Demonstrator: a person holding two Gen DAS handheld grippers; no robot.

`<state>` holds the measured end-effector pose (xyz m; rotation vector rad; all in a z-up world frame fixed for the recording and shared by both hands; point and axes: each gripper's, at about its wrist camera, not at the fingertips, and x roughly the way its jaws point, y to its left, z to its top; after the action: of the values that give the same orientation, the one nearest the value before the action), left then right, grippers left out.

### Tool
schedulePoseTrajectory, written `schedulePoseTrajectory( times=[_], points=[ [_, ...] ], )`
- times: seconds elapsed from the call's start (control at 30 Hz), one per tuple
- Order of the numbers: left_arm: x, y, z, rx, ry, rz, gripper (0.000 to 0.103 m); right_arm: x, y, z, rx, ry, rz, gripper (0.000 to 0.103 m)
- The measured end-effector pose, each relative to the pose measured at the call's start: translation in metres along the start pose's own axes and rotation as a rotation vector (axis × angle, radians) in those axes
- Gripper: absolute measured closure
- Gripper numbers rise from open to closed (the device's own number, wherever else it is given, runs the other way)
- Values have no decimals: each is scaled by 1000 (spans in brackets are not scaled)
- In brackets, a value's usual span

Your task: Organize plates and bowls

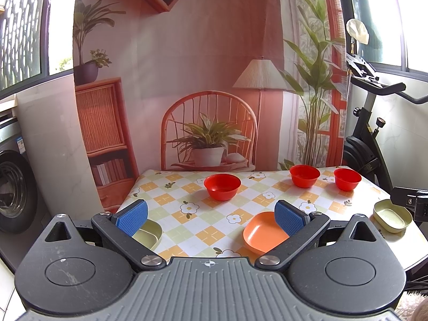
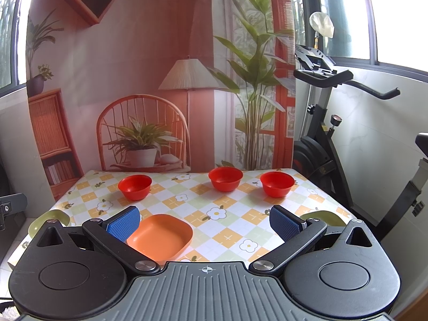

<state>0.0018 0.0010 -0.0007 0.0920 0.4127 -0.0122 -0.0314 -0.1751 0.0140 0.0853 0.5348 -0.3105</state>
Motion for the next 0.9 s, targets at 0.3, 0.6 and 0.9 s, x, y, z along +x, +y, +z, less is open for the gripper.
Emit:
schedulePoseTrajectory(
  times=[0.3, 0.6, 0.9],
  points=[
    [0, 0, 0, 0, 0, 0, 1, 0, 0, -1, 0, 1, 0, 0],
    [0, 0, 0, -3, 3, 6, 1, 1, 0, -1, 1, 1, 1, 0],
    [3, 1, 3, -12, 20, 23, 1, 3, -5, -4, 3, 6, 4, 0]
  ],
)
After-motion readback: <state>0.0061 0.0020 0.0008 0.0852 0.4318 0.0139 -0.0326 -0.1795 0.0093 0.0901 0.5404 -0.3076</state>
